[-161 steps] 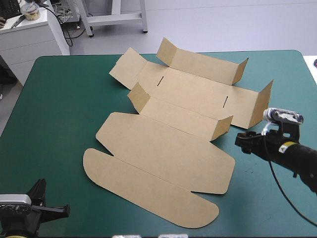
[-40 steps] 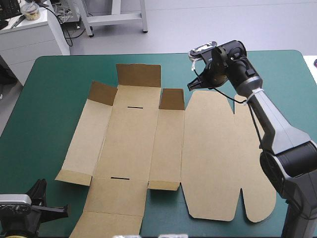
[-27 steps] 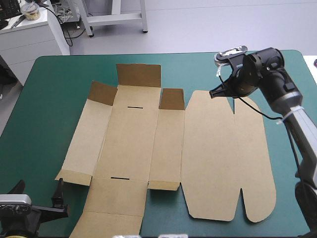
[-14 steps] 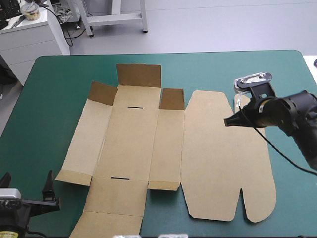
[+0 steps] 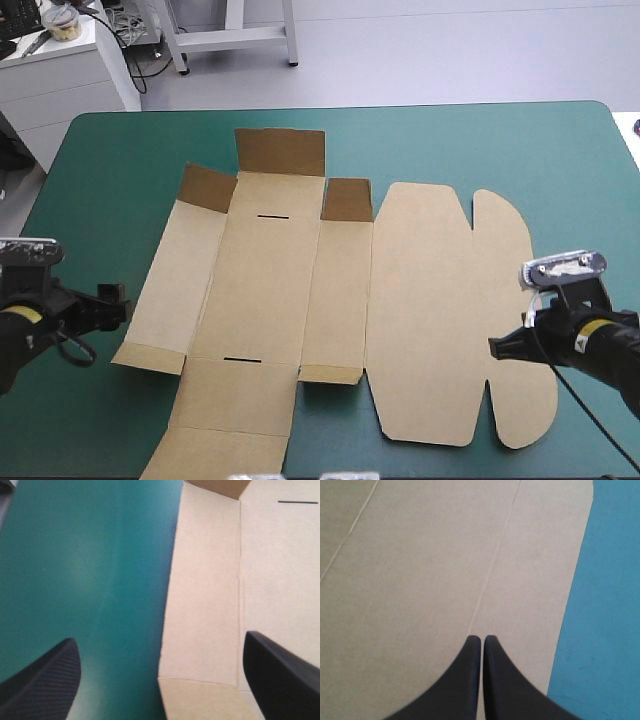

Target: Fold the box

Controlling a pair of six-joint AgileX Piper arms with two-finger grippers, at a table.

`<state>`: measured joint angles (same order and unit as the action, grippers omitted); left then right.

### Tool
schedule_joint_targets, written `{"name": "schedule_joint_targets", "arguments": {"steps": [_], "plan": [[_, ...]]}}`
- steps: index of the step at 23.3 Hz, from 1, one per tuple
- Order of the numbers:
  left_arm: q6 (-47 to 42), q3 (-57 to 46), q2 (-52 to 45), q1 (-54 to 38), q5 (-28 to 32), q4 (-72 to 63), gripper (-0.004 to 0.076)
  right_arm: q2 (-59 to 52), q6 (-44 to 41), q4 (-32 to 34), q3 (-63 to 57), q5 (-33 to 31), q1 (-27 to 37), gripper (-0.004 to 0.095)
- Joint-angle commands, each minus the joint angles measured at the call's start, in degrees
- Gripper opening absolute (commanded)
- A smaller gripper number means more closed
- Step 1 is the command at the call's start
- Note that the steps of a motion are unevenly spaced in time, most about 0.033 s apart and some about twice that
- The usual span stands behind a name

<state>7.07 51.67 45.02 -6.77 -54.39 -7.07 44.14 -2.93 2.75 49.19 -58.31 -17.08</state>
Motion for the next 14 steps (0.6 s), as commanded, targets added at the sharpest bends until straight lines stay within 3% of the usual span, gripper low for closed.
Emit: {"name": "schedule_joint_targets", "arguments": {"steps": [1,9,11,14], "plan": [[0.9,3.2,6.3,-0.1,3.1,-7.1,0.0619,-4.7,-0.3,0.3,-2.9,2.3,0.2,-0.0001],[4.8,3.3,19.0,-4.7,3.1,-16.4,0.0619,-13.2,-0.8,-0.1,-7.7,-2.0,0.2,-0.0001],[11.7,3.3,23.3,-10.9,0.9,-22.6,0.0619,-16.1,-1.8,-0.8,-8.0,-2.4,0.2,-0.0001],[26.9,3.3,31.0,-19.7,-9.0,-35.8,0.0619,-21.8,-1.8,-3.9,-8.0,-2.1,0.2,-0.0001]]}}
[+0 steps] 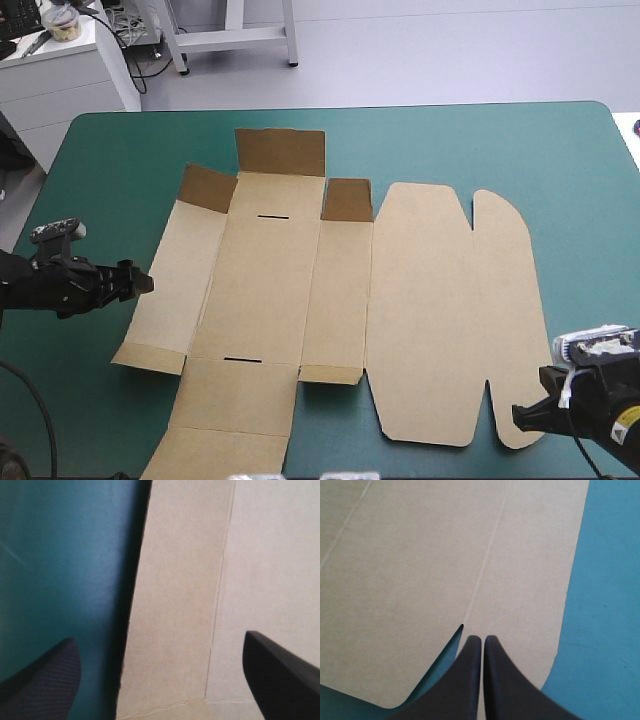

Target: Fold the box

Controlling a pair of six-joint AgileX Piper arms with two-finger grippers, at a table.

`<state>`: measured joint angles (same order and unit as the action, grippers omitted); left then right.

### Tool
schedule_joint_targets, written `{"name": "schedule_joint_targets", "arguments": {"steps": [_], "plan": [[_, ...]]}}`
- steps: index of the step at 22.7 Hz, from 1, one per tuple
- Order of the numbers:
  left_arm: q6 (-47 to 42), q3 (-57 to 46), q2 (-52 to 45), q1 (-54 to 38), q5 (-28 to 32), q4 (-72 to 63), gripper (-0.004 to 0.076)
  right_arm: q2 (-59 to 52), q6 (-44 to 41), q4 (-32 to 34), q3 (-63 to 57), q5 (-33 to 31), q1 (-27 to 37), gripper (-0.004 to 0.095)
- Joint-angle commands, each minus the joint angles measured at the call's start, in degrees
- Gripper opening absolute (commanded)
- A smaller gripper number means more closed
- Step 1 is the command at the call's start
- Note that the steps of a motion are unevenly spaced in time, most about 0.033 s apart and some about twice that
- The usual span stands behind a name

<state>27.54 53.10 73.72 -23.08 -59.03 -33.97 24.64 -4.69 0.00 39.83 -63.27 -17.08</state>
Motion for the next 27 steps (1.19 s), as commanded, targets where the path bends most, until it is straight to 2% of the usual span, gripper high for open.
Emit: {"name": "schedule_joint_targets", "arguments": {"steps": [1,3,6,9,17,23,24,26,27], "plan": [[7.7,1.9,3.8,-3.9,-5.3,-10.8,0.0619,-3.6,-0.1,-1.8,1.4,2.8,0.2,-0.0001],[12.1,1.9,7.9,-3.4,-7.7,-12.7,0.0619,-7.8,0.1,-3.1,1.4,2.8,0.2,-0.0001],[15.1,1.9,12.0,-2.1,-6.8,-12.5,0.0619,-11.8,4.7,-3.8,1.4,2.7,0.2,-0.0001],[15.5,1.9,16.1,-1.3,-7.9,-11.3,0.0619,-13.8,4.7,-4.2,1.4,2.3,0.2,-0.0001],[18.7,1.9,18.2,0.5,-14.9,-16.1,0.0619,-13.8,6.3,-4.2,1.4,0.7,0.2,-0.0001],[17.4,1.9,18.1,7.5,-15.0,-9.8,0.0617,-13.8,7.2,-4.2,1.4,0.7,0.2,-0.0001],[17.4,1.9,18.1,7.8,-15.0,-9.5,0.061,-13.8,7.2,-4.2,1.4,0.7,0.2,-0.0001],[17.3,1.9,18.1,7.8,-15.0,-9.5,0.0525,-13.8,7.2,-4.2,1.4,0.7,0.2,-0.0001],[17.3,1.9,18.1,7.8,-15.0,-9.5,0.0422,-13.8,7.3,-4.2,1.4,0.7,0.2,-0.0001]]}}
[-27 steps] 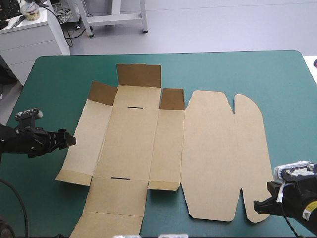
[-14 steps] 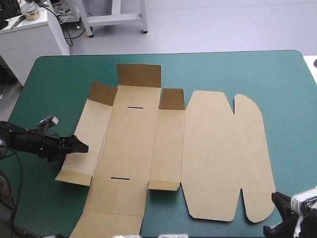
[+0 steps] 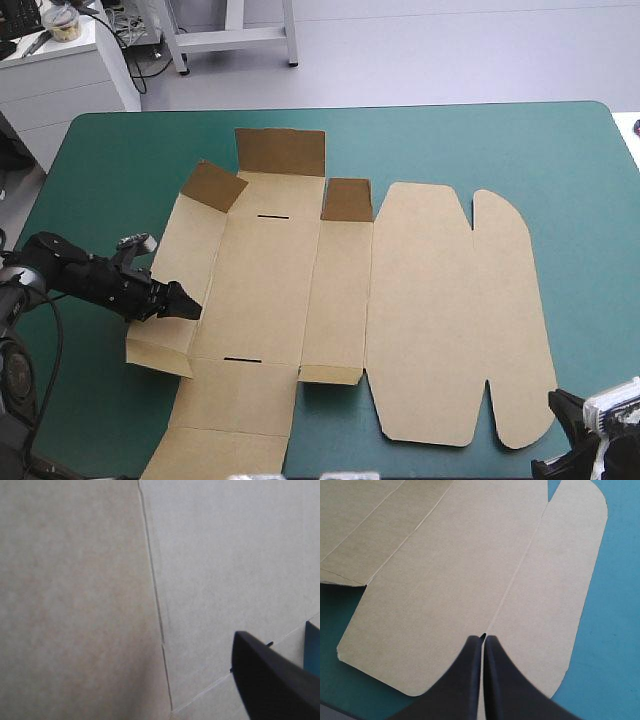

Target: Fold the box

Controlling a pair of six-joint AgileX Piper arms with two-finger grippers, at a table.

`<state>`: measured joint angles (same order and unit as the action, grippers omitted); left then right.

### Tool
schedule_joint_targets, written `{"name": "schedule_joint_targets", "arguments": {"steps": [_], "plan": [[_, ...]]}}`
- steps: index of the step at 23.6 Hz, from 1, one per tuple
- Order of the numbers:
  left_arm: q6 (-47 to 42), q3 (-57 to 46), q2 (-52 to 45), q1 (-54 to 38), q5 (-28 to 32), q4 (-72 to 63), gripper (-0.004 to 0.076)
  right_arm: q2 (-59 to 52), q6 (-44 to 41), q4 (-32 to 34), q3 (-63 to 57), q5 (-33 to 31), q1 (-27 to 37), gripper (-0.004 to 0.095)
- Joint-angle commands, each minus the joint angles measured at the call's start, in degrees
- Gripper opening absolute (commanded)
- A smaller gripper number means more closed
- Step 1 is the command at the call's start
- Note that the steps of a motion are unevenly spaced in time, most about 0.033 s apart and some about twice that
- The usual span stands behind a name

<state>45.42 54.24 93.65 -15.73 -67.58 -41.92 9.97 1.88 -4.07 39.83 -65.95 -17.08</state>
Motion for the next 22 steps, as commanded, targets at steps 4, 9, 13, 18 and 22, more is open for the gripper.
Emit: {"name": "schedule_joint_targets", "arguments": {"steps": [4,9,13,18,22], "plan": [[0.7,0.8,-1.8,0.5,-6.4,-1.4,-0.0011,0.9,0.7,-0.1,1.4,3.2,0.2,-0.0001],[0.3,0.8,-1.8,0.5,-6.4,-1.4,-0.001,0.9,0.7,-0.4,1.4,3.0,0.2,-0.0001],[-3.4,3.2,-1.8,0.5,-6.4,-1.3,-0.001,0.9,0.7,-0.4,1.4,2.8,0.2,-0.0001],[-8.4,10.3,-1.8,3.5,-6.4,5.8,-0.001,0.9,0.7,-0.4,1.4,2.8,0.2,-0.0001],[-14.0,19.7,-1.8,10.0,-6.4,17.5,-0.001,0.9,0.7,-0.4,1.4,2.7,0.2,-0.0001]]}}
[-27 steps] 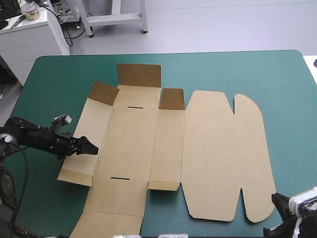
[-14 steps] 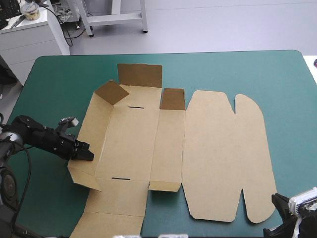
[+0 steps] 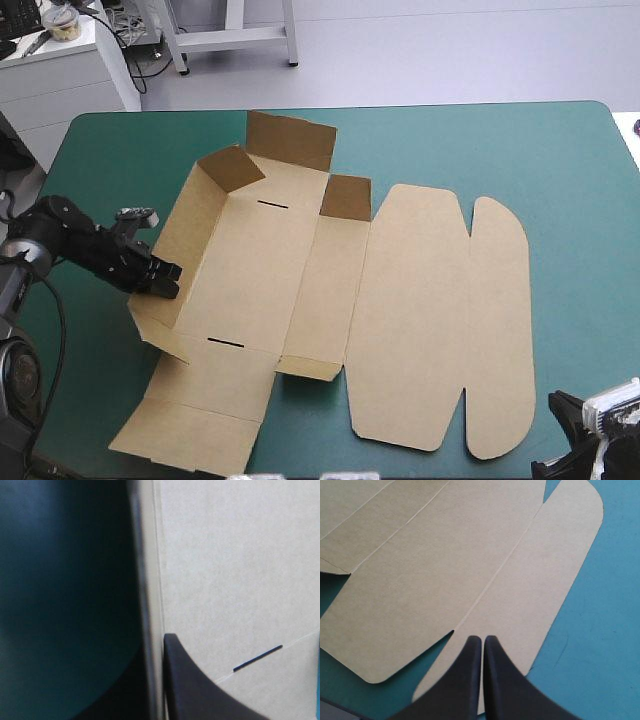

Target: Fold the box

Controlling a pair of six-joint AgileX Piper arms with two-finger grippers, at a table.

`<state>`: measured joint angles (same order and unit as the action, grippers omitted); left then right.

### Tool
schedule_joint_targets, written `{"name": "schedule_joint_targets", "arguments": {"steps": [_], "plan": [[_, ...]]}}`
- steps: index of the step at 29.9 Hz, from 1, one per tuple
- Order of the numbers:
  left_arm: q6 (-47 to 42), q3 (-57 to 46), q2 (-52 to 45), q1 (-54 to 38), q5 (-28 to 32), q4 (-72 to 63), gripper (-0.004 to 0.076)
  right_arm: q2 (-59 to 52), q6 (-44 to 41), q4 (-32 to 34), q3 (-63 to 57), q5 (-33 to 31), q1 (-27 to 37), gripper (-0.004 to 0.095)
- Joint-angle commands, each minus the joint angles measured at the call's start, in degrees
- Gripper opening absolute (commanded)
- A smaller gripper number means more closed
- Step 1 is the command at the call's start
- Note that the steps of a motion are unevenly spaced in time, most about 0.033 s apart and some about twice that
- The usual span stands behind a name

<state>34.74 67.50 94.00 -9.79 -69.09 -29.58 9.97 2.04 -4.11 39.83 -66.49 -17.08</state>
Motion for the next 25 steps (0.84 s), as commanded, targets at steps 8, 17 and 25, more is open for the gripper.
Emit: {"name": "schedule_joint_targets", "arguments": {"steps": [8,17,25], "plan": [[-5.6,24.8,0.0,20.1,-4.5,23.7,-0.001,0.9,0.6,-0.3,1.4,2.4,0.2,-0.0001],[-0.9,33.5,8.3,36.6,2.6,46.1,-0.001,0.9,0.6,-0.7,1.4,2.4,0.2,-0.0001],[-1.6,33.5,12.8,45.6,8.7,66.0,-0.001,0.9,0.6,-0.7,1.4,0.9,0.2,-0.0001]]}}
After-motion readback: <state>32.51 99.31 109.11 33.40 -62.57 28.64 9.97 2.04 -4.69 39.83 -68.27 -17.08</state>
